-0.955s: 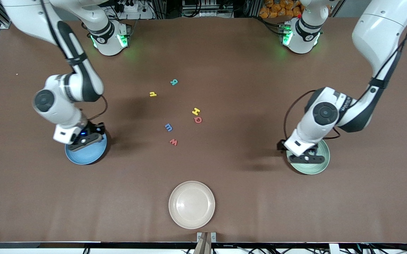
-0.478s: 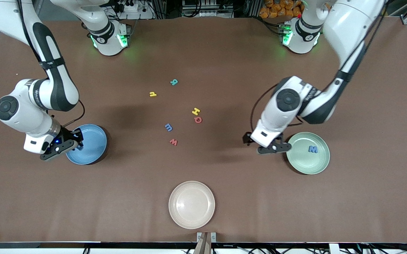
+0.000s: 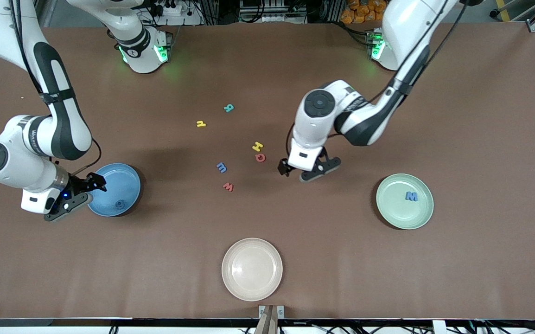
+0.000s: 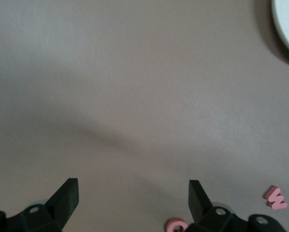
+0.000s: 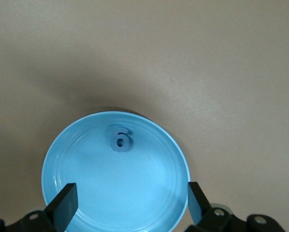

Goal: Sort upper and lower case letters into plates
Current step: 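Move the left gripper to the yellow H and lower onto it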

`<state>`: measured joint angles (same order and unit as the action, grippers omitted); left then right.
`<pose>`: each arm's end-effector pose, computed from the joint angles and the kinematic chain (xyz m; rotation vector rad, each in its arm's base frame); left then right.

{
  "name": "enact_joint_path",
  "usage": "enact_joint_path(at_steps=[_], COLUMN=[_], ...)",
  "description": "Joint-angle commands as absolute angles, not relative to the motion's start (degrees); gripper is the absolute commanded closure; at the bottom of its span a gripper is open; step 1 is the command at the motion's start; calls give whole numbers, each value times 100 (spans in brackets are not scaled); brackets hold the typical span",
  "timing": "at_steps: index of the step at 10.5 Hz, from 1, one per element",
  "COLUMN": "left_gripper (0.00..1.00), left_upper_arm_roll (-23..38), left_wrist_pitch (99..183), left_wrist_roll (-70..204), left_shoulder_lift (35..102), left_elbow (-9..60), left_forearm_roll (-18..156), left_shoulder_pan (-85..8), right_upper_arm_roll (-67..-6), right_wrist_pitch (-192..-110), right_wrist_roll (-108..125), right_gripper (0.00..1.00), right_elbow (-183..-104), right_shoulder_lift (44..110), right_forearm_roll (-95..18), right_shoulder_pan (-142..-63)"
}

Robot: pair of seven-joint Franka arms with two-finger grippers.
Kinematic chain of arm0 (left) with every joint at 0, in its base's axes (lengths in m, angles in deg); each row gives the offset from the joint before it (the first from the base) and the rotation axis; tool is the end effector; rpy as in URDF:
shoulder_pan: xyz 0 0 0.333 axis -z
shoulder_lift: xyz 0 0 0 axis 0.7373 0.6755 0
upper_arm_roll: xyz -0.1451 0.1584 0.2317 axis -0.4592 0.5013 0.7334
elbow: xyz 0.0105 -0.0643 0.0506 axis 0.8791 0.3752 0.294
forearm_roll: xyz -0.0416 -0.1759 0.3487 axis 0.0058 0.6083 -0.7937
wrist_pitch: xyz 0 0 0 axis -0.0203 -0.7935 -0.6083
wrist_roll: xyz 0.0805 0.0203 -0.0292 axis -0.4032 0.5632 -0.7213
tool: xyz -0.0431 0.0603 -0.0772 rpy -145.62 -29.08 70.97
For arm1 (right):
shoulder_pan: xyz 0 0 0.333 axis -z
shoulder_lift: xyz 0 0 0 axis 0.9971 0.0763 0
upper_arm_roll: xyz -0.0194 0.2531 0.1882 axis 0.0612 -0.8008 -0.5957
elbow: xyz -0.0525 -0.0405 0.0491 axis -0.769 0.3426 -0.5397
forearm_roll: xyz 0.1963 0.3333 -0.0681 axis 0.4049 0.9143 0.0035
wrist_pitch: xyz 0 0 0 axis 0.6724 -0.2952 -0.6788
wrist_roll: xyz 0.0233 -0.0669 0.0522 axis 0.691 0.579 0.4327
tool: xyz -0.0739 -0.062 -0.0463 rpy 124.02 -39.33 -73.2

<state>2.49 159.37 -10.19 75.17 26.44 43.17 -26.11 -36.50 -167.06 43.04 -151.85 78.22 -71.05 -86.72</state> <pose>0.5013 -0.4496 0.2802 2.9410 0.8147 0.0873 0.6338 -0.0457 0.2840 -2.9994 -0.8752 0.0022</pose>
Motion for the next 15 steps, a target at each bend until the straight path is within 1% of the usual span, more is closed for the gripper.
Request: enact_joint_path(at_steps=[1,5,8,11,15], left_gripper=[0,0,0,0,0], left_upper_arm_roll=[374,409,418,418,418], left_wrist_pitch=[15903,15876,15832,15526,15481], left_wrist_roll=[-1868,-3046,-3706,-3831,-3823], left_shoulder_lift=[7964,8570,8984,9064,9187], left_elbow=[2303,1767,1520,1318,1256], left_forearm_roll=[4490,4499,4516,4832,4868], left_shoulder_pan=[-2159,-1623,-1359,-1174,-1103], right_upper_arm_roll=[-3712,-3721,-3721,-3721,-3721], right_wrist_pitch=[-16635,-16626,-16626,-16626,-16643], right_wrist_roll=[4359,4359,4368,4385,4429], right_gripper=[0,0,0,0,0], right_elbow=[-14878,-14869,-14860,-14869,-14869], right_shoulder_lift=[8059,8103,8103,8112,8138], right_forearm_roll=[-6979,-6978,-6987,-6987,-6987], right_shoulder_pan=[-8651,-8694,-8703,-8703,-8686])
